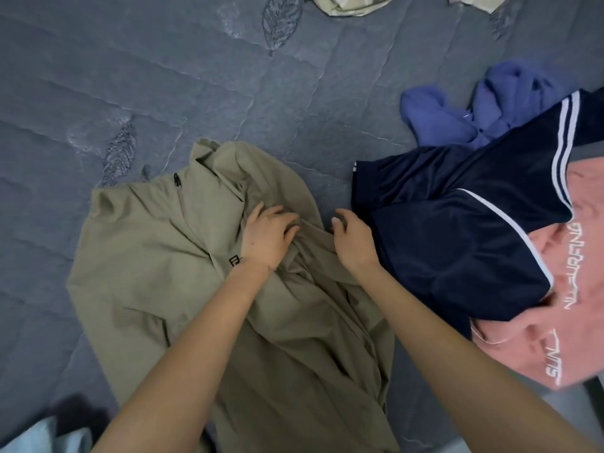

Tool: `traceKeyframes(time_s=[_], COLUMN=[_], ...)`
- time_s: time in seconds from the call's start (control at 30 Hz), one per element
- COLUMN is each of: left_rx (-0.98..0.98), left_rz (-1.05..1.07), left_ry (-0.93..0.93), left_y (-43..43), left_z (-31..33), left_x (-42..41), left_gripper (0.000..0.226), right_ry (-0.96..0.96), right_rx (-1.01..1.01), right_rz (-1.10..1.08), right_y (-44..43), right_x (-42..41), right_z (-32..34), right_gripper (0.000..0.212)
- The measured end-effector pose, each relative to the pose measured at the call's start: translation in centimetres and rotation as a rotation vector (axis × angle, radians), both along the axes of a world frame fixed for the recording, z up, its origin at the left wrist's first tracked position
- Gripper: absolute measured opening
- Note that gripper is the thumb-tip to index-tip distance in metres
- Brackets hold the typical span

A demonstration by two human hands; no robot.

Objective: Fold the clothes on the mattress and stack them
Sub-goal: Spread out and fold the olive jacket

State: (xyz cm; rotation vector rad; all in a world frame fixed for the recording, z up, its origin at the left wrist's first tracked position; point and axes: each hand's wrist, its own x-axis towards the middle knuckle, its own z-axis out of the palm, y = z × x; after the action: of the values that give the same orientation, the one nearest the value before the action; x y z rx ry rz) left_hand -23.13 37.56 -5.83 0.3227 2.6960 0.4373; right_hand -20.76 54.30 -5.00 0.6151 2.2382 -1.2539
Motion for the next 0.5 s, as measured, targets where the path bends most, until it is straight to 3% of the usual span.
traceKeyframes(time_s=[0.17, 0.27, 0.33, 0.4, 0.5], left_rx=[0.045, 0.055, 0.029, 0.053, 0.095], left_rz=[0.031, 0.104, 0.109, 0.051, -0.175], left_ry=[0.008, 0.004, 0.052, 0.079, -0.096], left_y=[-0.6, -0.4, -0.2, 0.3, 1.8], left_z=[0.2, 0.8, 1.4, 2.2, 3.7], left_x=[1.6, 2.0, 1.6, 0.7, -1.3], left_gripper=[0.029, 0.036, 0.035, 0.036, 0.055], right_ry=[-0.063, -0.112, -0.066, 0.013, 0.115], right_rx=[-0.058, -0.068, -0.065, -0.087, -0.122], right_rz=[0.036, 0.07, 0.099, 0.112, 0.136], right_y=[0.2, 0.7, 1.1, 1.4, 1.6], right_x=[0.5, 0.9, 1.2, 1.3, 1.1], right_z=[-0.5, -0.4, -0.1, 0.5, 1.7], right_gripper=[0.029, 0.045, 0.031, 0.016, 0.013])
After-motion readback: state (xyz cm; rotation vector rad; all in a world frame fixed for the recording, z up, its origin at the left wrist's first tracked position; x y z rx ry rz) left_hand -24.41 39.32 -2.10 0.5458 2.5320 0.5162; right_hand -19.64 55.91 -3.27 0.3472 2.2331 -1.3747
